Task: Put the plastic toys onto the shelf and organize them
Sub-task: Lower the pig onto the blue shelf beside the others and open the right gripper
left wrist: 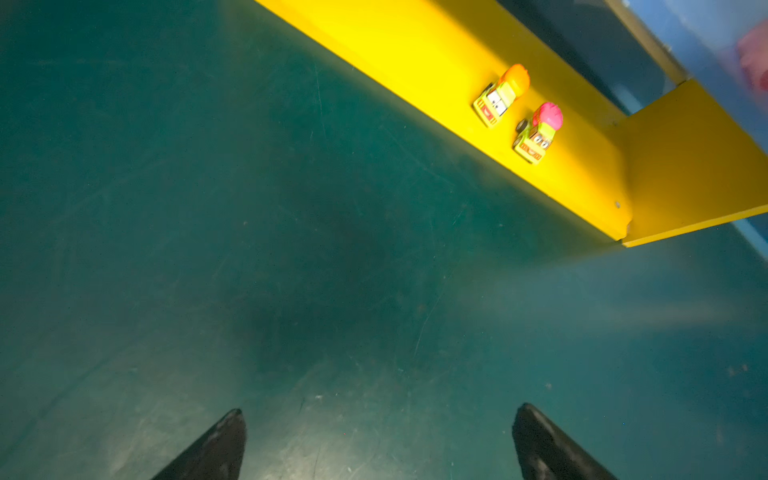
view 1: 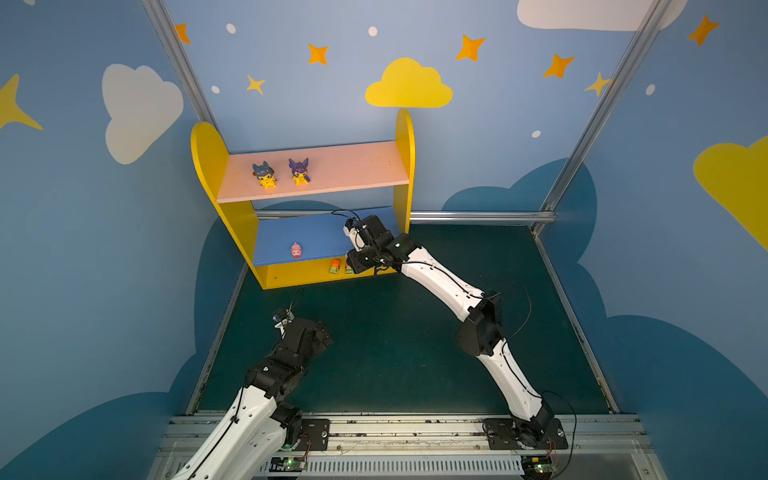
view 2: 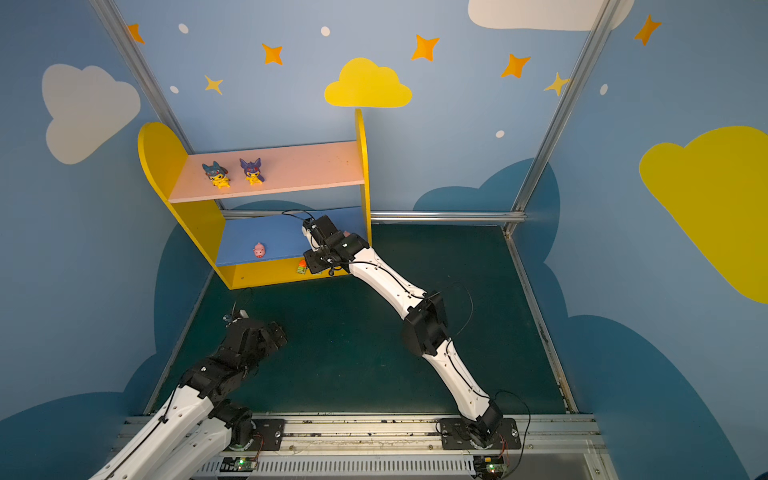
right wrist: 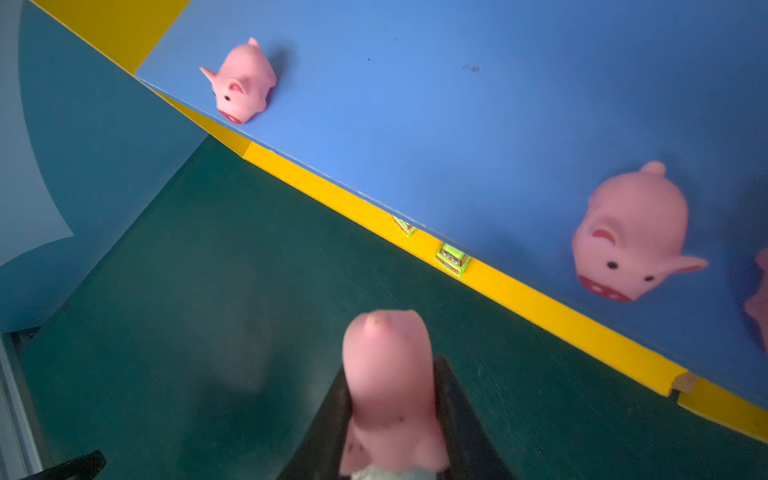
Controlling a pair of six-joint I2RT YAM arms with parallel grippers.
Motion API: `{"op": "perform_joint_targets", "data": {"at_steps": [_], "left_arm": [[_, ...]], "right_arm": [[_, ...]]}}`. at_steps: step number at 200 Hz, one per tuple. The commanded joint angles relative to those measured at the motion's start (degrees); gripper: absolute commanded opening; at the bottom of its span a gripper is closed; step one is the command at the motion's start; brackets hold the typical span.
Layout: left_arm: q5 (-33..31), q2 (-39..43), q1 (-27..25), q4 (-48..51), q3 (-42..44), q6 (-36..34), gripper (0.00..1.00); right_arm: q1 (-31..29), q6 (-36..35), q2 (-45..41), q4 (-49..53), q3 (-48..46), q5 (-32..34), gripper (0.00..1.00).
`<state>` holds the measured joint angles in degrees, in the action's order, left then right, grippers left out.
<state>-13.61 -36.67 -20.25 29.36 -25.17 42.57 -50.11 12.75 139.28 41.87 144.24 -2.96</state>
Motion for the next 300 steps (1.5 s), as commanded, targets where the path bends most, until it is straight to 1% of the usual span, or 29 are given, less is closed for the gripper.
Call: {"op": "perform_joint_targets", "data": {"at_steps": [1,16,54,87,112,156,181,249,300], "left_arm": [[0.97,1.21,0.98,-1.39,-0.10,-0.82,1.00],[0.95,1.99,1.32,-1.22,-0.06,-0.65,1.00],[0.69,2.30,1.50,-0.36,-0.49,-0.64,1.00],[0.77,2.21,1.51,-0.27,-0.67,-0.38,1.00],[0.83,2.30,1.59,-0.20,-0.76,-0.29,1.00],[0.69,2.30,1.61,-0.53,-0.76,-0.12,1.00],[0.77,2.19,1.54,-0.48,-0.69,-0.12,1.00],[1.04,0.85,1.60,-1.33,-0.32,-0.30,1.00],[0.52,1.95,1.70,-0.80,0.21,-0.55,1.00]], "right_arm": [[-0.26,-1.45,1.94,-5.57,1.90,-0.49,0.29],[-0.17,-1.90,2.97,-7.95,3.00,-0.03,0.29],[0.18,-2.55,7.77,-10.30,9.66,1.15,0.30],[0.65,-2.67,9.29,-13.83,10.42,2.08,0.31],[1.28,-2.70,11.03,-13.99,12.58,2.45,0.31],[2.07,-2.87,12.63,-15.14,14.34,2.96,0.30],[2.64,-2.56,12.91,-15.58,14.40,2.04,0.31],[1.96,-2.03,13.90,-14.27,14.44,1.20,0.31],[2.03,-1.42,15.00,-14.68,14.42,0.93,0.31]]}}
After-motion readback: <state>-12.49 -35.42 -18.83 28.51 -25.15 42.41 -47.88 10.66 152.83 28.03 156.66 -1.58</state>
